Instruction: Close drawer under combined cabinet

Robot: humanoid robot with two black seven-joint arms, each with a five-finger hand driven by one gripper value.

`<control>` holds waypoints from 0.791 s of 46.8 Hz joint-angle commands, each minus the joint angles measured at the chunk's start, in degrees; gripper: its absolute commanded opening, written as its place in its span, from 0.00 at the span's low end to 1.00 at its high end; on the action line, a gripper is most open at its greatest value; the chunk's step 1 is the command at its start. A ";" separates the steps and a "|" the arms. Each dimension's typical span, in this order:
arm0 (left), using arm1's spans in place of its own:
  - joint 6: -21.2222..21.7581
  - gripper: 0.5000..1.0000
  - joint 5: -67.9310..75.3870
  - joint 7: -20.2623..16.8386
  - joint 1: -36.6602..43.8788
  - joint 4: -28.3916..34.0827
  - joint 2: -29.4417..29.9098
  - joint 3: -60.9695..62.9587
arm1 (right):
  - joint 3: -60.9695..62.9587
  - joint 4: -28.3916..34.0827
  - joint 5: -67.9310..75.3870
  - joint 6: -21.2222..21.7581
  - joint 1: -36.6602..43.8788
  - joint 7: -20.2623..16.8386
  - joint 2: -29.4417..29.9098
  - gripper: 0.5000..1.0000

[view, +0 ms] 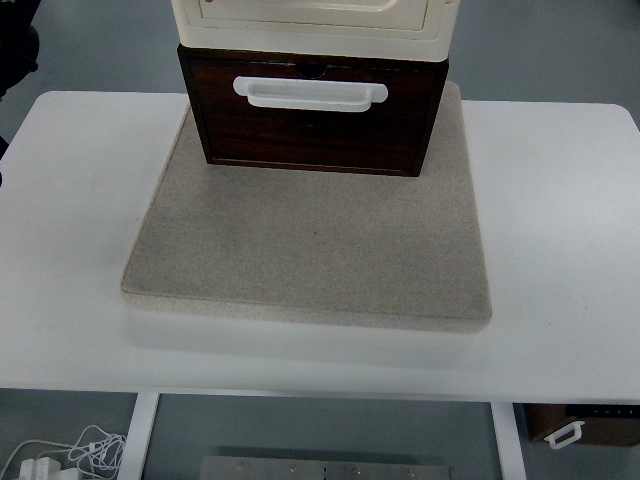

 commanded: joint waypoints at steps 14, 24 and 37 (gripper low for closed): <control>0.00 0.98 -1.76 -6.25 0.08 5.82 0.27 -16.75 | 0.00 0.00 -0.01 -0.07 0.00 0.00 0.00 0.90; 3.45 0.98 -2.02 -9.15 -0.27 11.01 1.59 -20.27 | 0.00 0.00 -0.01 0.02 0.00 0.00 0.00 0.90; 7.05 0.98 -9.93 -10.99 -0.44 19.71 4.49 -19.83 | 0.00 0.00 -0.01 0.02 0.00 0.00 0.00 0.90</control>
